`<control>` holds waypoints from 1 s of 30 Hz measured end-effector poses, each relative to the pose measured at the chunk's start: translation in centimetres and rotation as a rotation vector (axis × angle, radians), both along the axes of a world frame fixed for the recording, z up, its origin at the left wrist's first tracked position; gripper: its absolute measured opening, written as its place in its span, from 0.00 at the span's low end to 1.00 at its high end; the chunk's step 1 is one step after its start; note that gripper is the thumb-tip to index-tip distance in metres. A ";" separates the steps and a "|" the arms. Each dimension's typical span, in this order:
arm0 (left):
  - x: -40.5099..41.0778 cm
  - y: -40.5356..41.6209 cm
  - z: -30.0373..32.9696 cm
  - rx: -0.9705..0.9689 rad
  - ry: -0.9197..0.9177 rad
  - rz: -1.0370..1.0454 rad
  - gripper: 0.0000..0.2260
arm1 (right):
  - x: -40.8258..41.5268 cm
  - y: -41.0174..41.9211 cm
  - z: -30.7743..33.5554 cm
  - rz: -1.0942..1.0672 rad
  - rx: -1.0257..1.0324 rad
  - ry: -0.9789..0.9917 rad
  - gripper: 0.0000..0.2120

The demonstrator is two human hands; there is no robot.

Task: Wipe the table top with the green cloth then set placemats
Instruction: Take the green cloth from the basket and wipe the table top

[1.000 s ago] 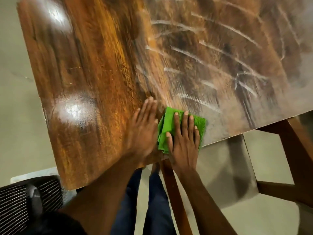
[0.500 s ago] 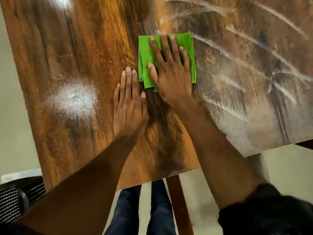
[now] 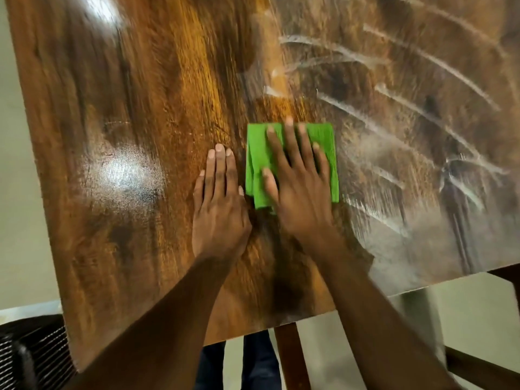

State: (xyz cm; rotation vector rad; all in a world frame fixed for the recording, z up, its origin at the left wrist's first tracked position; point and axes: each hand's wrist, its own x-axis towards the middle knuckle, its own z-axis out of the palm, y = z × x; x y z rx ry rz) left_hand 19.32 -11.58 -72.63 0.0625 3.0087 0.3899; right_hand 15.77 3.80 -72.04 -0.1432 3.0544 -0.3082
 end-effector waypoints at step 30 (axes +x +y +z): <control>0.4 0.1 -0.7 0.050 0.112 -0.023 0.26 | 16.2 13.0 0.9 -0.246 0.027 -0.091 0.33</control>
